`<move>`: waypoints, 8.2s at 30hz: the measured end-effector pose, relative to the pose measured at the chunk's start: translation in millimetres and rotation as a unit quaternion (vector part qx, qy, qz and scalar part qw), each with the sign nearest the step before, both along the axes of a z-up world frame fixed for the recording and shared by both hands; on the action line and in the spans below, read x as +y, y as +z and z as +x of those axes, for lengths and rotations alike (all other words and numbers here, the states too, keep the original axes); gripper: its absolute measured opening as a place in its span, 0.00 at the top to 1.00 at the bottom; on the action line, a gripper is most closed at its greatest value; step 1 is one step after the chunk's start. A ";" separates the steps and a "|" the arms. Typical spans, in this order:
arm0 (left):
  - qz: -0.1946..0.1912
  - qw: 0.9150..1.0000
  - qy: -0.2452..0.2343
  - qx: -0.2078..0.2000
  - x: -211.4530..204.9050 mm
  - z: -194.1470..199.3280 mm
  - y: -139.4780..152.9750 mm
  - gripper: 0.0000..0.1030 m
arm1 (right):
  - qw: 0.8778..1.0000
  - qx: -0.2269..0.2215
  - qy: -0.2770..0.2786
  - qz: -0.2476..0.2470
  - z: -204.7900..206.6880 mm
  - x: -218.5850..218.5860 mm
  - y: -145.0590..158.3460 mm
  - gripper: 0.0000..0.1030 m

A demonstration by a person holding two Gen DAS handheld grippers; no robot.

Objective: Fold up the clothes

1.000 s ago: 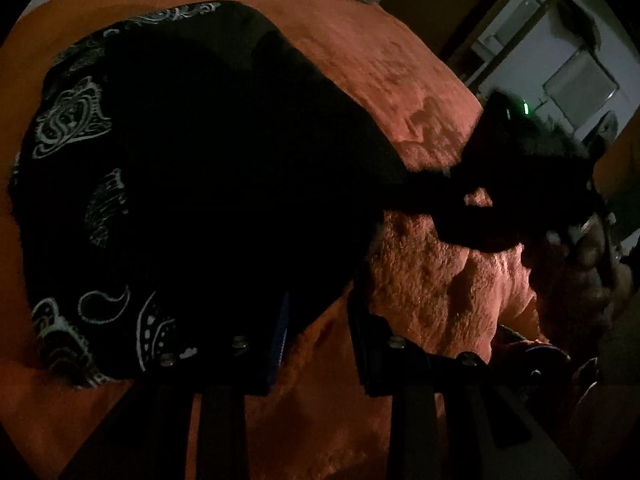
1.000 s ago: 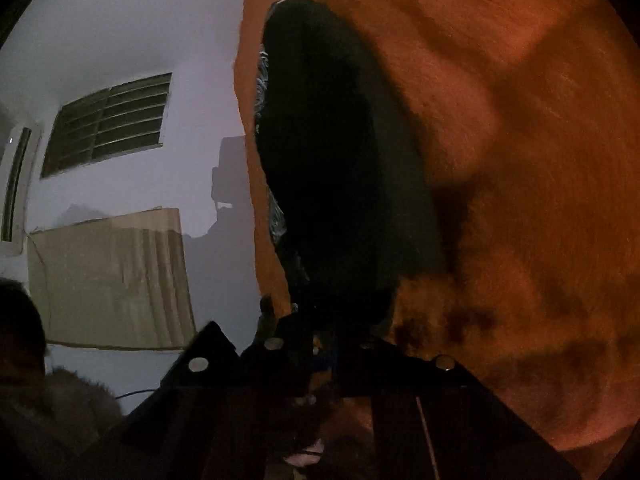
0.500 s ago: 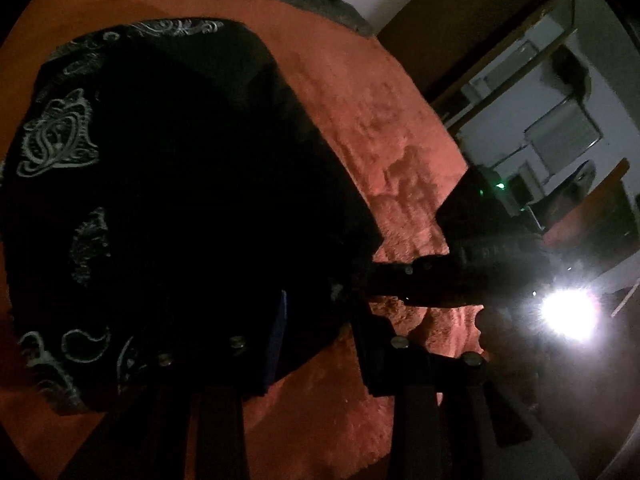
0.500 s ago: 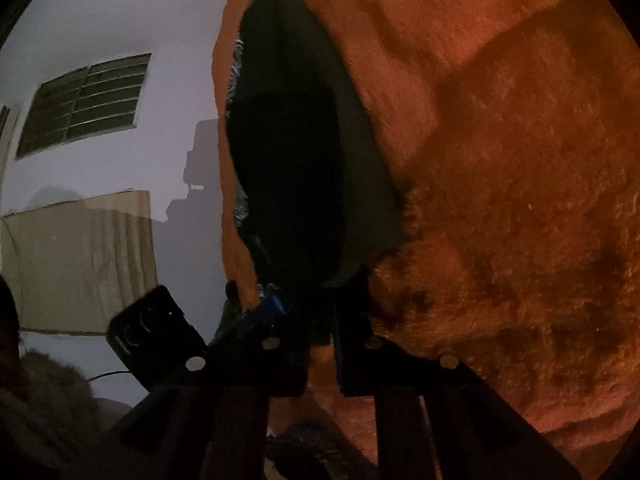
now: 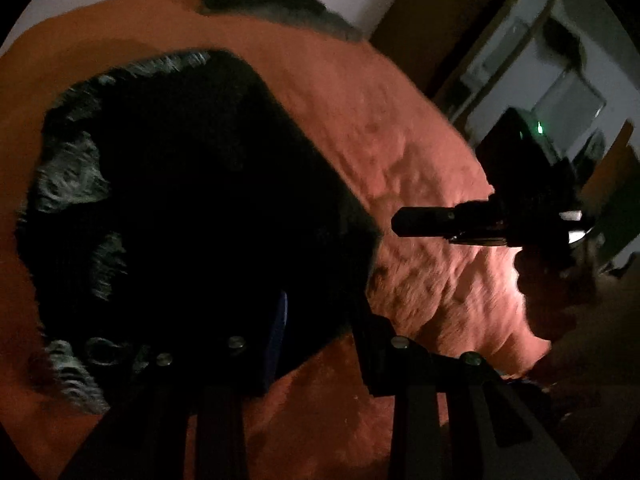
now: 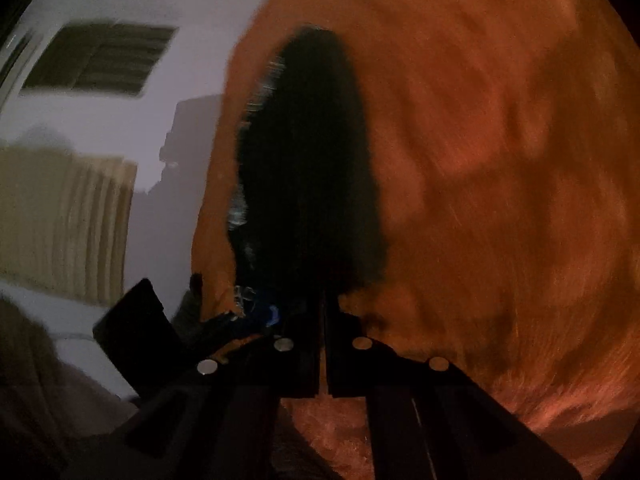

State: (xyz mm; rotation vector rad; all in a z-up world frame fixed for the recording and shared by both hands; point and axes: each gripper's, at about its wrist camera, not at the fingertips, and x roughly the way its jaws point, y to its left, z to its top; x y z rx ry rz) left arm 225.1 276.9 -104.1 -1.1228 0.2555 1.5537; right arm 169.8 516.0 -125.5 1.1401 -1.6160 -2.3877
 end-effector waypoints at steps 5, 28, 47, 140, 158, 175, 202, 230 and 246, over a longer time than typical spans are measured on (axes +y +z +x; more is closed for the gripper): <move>0.006 1.000 0.015 -0.007 -0.4 -17.1 -2.2 0.66 | 0.994 0.008 0.076 0.076 -46.6 -20.3 17.9 0.98; -0.097 0.979 0.125 0.130 6.0 -199.8 -6.6 0.64 | 0.965 -0.090 0.132 0.207 -137.4 39.4 -4.8 0.99; 0.019 0.968 0.139 -0.206 -16.2 -265.2 -65.2 0.49 | 0.988 -0.015 0.114 0.101 -165.2 138.2 -21.6 0.50; 0.235 0.972 0.015 -0.023 569.7 -335.9 272.6 0.93 | 0.897 0.102 0.030 0.429 -115.4 466.3 342.0 0.93; 0.206 0.973 0.095 -0.047 501.7 -500.7 268.3 0.93 | 0.916 0.078 0.084 0.384 -277.1 389.7 362.5 0.93; 0.216 0.971 0.090 -0.039 602.7 -436.5 268.7 0.93 | 0.925 0.116 0.035 0.361 -230.4 478.9 340.2 0.93; -0.039 0.991 0.111 -0.063 911.0 -550.3 112.5 0.92 | 0.974 -0.084 -0.058 0.204 -286.0 816.5 120.2 0.89; -0.101 0.991 0.022 0.086 834.8 -395.7 129.5 0.61 | 0.949 -0.236 -0.086 0.192 -190.3 594.9 47.9 0.93; -0.144 0.980 0.086 0.106 878.5 -460.7 76.1 0.62 | 0.939 -0.165 -0.111 0.281 -297.1 649.6 72.0 0.93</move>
